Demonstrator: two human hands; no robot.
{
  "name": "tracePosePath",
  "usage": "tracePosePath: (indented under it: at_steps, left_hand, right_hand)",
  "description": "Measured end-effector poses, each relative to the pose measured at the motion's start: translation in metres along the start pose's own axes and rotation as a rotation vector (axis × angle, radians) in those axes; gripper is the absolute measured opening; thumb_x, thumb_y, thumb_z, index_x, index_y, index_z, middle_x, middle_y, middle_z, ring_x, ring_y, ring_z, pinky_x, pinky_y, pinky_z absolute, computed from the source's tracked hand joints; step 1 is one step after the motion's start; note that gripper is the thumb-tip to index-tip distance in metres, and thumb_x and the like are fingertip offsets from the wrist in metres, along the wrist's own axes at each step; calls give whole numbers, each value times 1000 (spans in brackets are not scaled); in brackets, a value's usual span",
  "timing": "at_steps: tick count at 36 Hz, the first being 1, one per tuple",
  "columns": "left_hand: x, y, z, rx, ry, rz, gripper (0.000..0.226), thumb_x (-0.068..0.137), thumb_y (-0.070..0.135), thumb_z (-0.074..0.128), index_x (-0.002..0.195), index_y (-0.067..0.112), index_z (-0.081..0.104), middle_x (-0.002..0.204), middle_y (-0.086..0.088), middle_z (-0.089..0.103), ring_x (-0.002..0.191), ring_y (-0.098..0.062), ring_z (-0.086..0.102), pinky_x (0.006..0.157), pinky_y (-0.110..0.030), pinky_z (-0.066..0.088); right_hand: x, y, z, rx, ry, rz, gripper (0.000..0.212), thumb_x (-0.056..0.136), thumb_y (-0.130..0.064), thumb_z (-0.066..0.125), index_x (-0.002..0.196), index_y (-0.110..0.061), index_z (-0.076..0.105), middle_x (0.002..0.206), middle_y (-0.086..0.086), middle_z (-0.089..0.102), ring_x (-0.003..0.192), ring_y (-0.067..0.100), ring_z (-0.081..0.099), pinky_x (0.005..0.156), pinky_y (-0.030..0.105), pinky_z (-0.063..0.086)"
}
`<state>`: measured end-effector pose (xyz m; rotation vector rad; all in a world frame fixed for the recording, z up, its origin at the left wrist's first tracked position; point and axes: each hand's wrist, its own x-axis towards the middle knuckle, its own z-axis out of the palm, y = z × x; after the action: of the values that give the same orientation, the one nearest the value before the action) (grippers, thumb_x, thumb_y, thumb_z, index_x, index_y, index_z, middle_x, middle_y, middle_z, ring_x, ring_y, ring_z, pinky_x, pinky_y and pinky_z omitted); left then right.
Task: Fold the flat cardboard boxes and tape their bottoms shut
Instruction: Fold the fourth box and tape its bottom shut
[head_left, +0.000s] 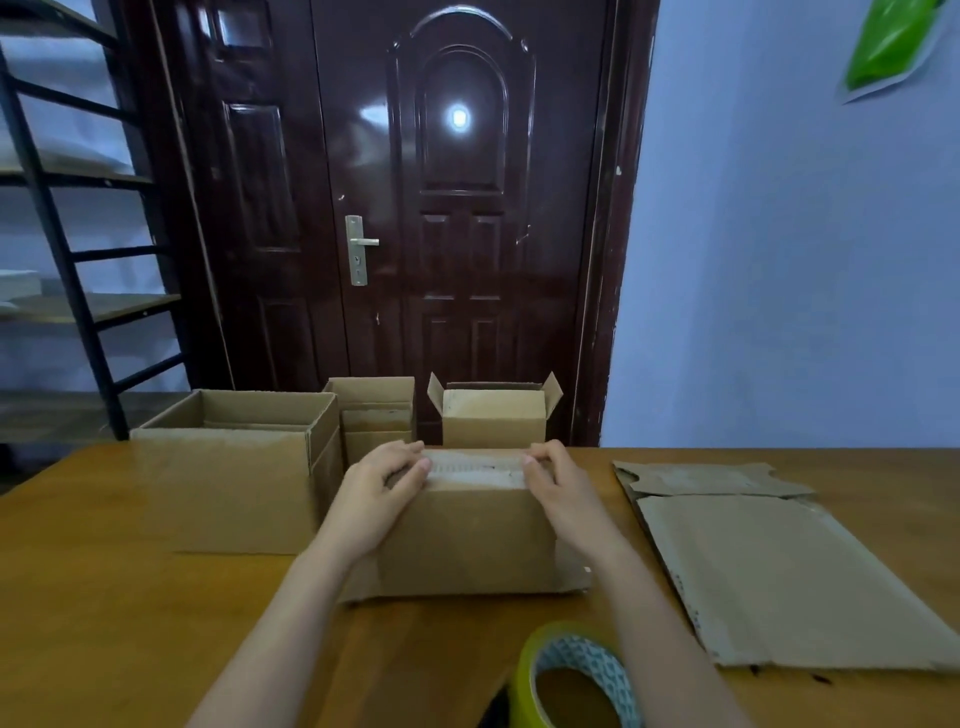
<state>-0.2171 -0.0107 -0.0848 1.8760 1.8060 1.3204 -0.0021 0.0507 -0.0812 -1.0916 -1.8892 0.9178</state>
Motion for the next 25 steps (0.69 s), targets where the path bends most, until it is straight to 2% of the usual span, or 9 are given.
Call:
tracePosePath:
  at_steps: [3,6,8,11,13,15,18,21,25]
  left_hand:
    - [2,-6,0,-2,2,-20,34,95,32,52,126,20,61,136,7,53,133,-9,39,114,-35,28]
    - [1,-12,-1,51,2,-10,34,97,36,48,125,24,62,137,8,53,135,-9,36,113,-34,25]
    - [-1,-14,1,184,11,3,36,98,39,41,127,27,60,138,11,53,136,-6,33,114,-37,24]
    - [-5,-12,1,483,-13,39,52,99,50,18,129,33,57,141,15,48,140,-7,28,117,-45,9]
    - [-8,-6,-1,666,-49,52,66,93,54,2,131,36,54,143,18,45,141,-8,26,116,-48,1]
    - [-10,0,-4,751,-92,44,55,99,47,10,135,34,50,144,15,44,140,-11,25,115,-49,1]
    - [-10,7,-6,687,-180,1,45,103,37,17,137,30,45,147,9,41,142,-16,23,116,-50,12]
    - [-10,15,-13,596,-200,-28,41,103,37,20,134,28,46,146,5,43,140,-18,26,115,-52,16]
    - [-4,39,-22,617,-113,35,40,102,36,28,137,25,43,143,1,47,135,-19,35,115,-51,17]
  right_hand:
    - [-2,1,2,-26,-24,-7,19,100,-34,38,111,-22,46,105,-12,46,93,-2,46,69,14,37]
    - [-2,-3,2,-54,-33,-2,16,99,-32,40,108,-20,45,99,-6,50,85,5,49,65,18,39]
    - [-4,-2,4,-77,-25,2,17,99,-29,40,108,-16,46,96,0,51,80,11,48,67,26,40]
    - [-8,2,10,-191,33,-12,14,98,-29,39,101,-18,47,89,2,52,77,19,51,72,41,47]
    - [-10,0,11,-348,80,-57,14,98,-30,38,92,-19,45,94,-1,51,78,19,51,65,39,45]
    - [-10,-4,10,-555,106,-103,20,99,-30,35,99,-17,49,108,-2,48,91,19,49,70,34,45]
    - [-12,-16,9,-730,103,-80,29,100,-31,33,111,-13,53,115,3,45,99,22,49,79,42,49]
    - [-11,-29,5,-698,62,-16,29,98,-31,36,111,-12,54,113,5,47,96,24,53,81,43,49]
    - [-17,-46,-7,-518,62,34,33,98,-28,36,116,-9,57,122,9,52,102,25,54,89,41,47]
